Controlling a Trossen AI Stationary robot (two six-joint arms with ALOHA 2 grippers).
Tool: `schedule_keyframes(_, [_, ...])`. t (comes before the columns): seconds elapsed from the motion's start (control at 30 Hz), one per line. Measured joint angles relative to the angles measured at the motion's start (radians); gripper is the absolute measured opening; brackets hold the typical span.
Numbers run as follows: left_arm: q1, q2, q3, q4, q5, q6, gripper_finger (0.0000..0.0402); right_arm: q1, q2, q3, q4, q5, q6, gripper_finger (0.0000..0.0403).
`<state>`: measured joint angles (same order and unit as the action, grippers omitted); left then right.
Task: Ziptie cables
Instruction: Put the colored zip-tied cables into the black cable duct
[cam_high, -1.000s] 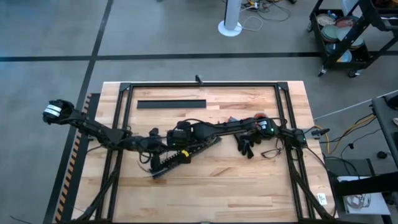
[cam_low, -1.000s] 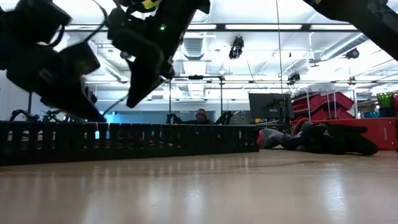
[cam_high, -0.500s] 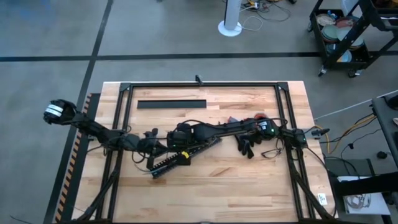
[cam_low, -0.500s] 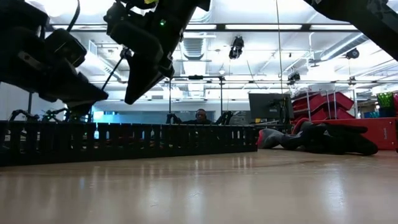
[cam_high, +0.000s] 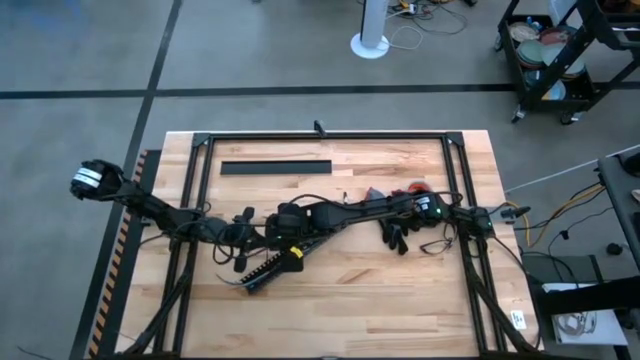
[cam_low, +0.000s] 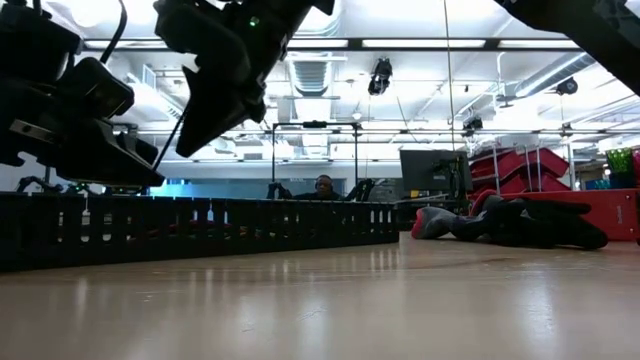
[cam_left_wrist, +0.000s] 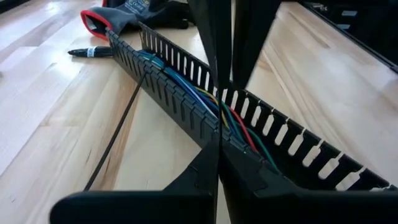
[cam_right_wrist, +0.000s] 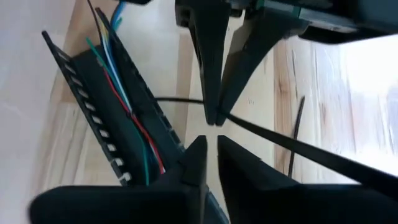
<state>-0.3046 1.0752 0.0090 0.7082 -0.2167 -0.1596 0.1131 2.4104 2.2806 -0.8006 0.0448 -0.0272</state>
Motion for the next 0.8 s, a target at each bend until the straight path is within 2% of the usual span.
schedule_keyframes(0.23, [0.000, -0.001, 0.000, 0.018, 0.001, 0.005, 0.0000, -0.009, 0.032, -0.010, 0.053, 0.000, 0.061, 0.0093])
schedule_keyframes(0.4, [0.000, 0.000, 0.000, 0.014, 0.001, 0.005, 0.0000, -0.009, 0.067, -0.013, 0.083, 0.021, 0.066, 0.0113])
schedule_keyframes(0.53, [0.000, 0.000, 0.000, 0.000, 0.002, 0.004, 0.0000, -0.008, 0.048, -0.004, 0.088, 0.042, 0.061, 0.0098])
schedule_keyframes(0.8, [0.000, 0.000, -0.001, 0.002, 0.002, 0.002, 0.0000, -0.009, 0.044, 0.011, 0.099, 0.034, 0.053, 0.0036])
